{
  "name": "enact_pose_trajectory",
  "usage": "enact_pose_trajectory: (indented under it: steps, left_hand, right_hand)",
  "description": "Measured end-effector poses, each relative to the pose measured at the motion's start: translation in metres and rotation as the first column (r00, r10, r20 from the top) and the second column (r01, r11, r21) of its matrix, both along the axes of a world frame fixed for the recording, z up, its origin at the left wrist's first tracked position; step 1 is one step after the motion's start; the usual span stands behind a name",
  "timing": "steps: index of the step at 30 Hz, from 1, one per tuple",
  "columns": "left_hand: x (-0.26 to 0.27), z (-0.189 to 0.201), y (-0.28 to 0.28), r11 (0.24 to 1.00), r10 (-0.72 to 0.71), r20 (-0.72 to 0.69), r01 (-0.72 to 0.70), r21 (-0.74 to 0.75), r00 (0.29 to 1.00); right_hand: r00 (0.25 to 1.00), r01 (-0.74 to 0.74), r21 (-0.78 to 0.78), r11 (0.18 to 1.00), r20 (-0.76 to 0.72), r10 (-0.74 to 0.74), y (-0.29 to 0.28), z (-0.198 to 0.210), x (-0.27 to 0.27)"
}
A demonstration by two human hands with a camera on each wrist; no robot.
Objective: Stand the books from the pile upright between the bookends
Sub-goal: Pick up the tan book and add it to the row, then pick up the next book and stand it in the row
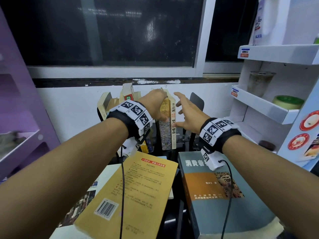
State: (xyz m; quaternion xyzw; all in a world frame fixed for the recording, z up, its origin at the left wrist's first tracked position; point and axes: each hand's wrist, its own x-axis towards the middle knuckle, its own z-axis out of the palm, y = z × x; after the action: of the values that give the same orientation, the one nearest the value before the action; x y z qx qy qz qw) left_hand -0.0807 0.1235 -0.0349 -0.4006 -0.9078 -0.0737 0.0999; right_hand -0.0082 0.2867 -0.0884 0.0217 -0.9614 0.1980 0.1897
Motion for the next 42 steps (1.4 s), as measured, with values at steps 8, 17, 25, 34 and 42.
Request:
enact_pose_trajectory:
  steps: [8,17,25,34,42]
  left_hand:
    - [0.052,0.001,-0.047,0.999,-0.044,0.010,0.044,0.016,0.999]
    - [0.094,-0.035,-0.126,0.978,0.071,0.185,-0.032,-0.205,0.980]
    - [0.097,-0.067,-0.162,0.937,0.176,0.273,-0.076,-0.340,0.946]
    - [0.103,-0.090,-0.176,0.925,0.269,0.408,-0.116,-0.362,0.872]
    - [0.107,-0.092,-0.184,0.945,0.270,0.471,-0.137,-0.297,0.840]
  right_hand:
    - [0.998,-0.006,0.114,0.993,0.060,-0.001,-0.008,0.017,0.055]
    - [0.934,-0.147,0.185,0.972,0.349,0.075,-0.051,-0.002,0.124]
    - [0.840,-0.185,0.254,0.949,0.543,0.018,-0.072,-0.020,0.139]
    - [0.783,-0.208,0.260,0.943,0.622,0.001,-0.079,-0.032,0.140]
    - [0.753,-0.210,0.270,0.939,0.658,-0.021,-0.086,-0.038,0.136]
